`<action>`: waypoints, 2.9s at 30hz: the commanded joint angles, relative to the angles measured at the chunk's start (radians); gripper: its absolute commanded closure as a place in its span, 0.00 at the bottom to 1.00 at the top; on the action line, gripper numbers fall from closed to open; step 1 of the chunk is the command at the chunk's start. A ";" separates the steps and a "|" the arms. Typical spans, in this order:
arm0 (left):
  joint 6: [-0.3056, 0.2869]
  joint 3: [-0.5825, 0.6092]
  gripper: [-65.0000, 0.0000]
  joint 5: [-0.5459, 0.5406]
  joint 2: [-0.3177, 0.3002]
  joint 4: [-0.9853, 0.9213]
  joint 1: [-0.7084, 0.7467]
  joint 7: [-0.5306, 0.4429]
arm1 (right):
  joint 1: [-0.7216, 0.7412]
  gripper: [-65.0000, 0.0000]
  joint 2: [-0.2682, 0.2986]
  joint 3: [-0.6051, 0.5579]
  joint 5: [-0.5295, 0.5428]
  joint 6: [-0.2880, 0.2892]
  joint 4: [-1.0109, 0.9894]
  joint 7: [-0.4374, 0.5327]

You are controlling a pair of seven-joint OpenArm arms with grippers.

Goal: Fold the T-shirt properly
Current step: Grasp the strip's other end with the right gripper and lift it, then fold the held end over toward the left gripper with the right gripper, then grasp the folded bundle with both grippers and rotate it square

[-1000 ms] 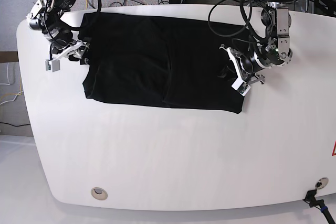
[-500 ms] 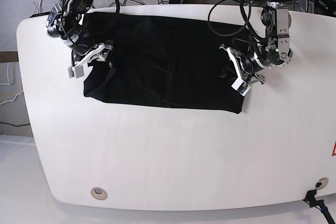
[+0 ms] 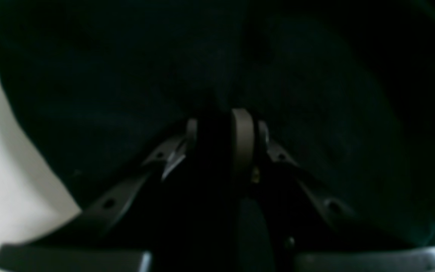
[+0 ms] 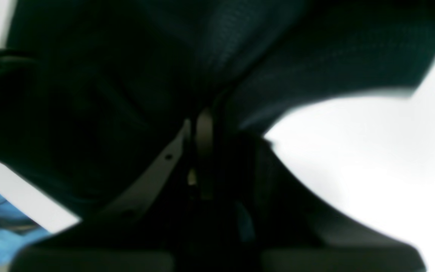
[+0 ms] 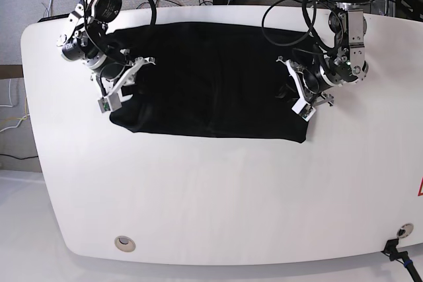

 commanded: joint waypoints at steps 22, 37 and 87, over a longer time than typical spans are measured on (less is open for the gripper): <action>0.021 0.002 0.85 0.088 -0.004 -0.009 0.008 0.097 | 0.131 1.00 -0.100 -0.573 0.029 -0.011 0.007 0.084; 0.021 0.002 0.85 0.085 -0.002 -0.009 0.001 0.097 | 0.197 0.23 -0.100 -0.707 0.020 -0.032 -0.093 0.084; 0.021 -0.077 0.85 0.084 0.033 0.438 -0.087 0.128 | 0.144 0.55 -0.100 -0.824 -0.476 -0.063 -0.020 0.114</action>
